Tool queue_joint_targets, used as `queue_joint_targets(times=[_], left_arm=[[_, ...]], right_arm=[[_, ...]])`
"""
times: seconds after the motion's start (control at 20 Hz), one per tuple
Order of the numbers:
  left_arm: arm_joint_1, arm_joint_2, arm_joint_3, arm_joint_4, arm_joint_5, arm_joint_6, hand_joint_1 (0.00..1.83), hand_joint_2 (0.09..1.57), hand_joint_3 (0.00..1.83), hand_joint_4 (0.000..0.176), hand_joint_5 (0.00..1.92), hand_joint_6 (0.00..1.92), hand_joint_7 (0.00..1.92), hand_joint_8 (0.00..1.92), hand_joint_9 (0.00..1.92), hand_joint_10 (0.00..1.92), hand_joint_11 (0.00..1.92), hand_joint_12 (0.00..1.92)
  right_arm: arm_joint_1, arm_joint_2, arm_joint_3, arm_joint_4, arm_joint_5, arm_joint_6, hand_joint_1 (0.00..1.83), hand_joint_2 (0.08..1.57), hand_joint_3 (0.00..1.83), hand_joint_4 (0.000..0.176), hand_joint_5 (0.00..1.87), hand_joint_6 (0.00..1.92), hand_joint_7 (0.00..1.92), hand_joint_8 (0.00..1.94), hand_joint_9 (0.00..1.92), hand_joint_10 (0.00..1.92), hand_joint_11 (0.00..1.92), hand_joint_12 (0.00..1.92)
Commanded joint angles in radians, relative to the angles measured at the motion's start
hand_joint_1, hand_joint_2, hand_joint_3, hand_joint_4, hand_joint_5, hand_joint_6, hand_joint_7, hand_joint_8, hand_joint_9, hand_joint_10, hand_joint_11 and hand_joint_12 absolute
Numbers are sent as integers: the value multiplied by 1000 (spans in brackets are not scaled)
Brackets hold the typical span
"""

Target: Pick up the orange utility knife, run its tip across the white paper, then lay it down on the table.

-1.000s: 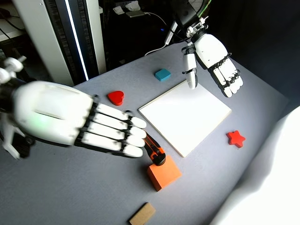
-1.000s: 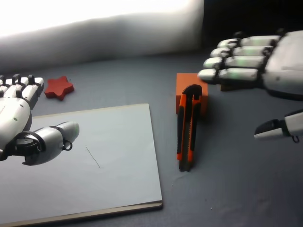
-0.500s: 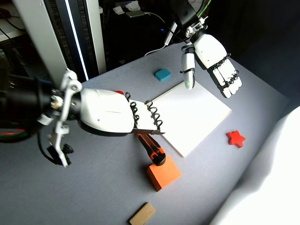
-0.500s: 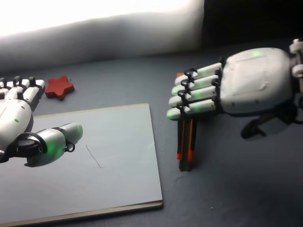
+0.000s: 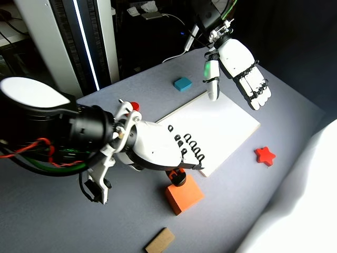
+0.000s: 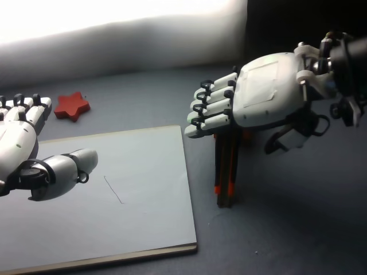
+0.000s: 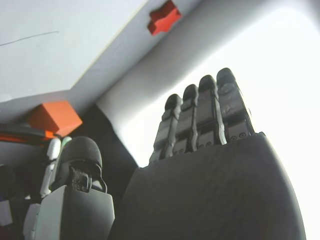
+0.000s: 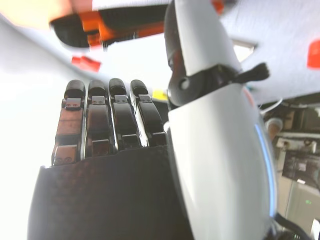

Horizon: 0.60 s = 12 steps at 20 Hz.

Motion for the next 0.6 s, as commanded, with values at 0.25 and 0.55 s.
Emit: queue_joint_targets(times=[0.25, 0.55], left_arm=[[-4, -11, 11, 64, -80, 0, 0, 1224, 0, 0, 0, 0, 0, 0, 0, 0, 0, 0], [2, -11, 16, 64, -68, -1, 0, 1220, 0, 0, 0, 0, 0, 0, 0, 0, 0, 0]], right_arm=[[-16, -64, 34, 35, -94, 4, 1187, 1091, 0, 0, 0, 0, 0, 0, 0, 0, 0, 0], [-42, -113, 67, 42, -124, -2, 1165, 1096, 3, 0, 0, 0, 0, 0, 0, 0, 0, 0]])
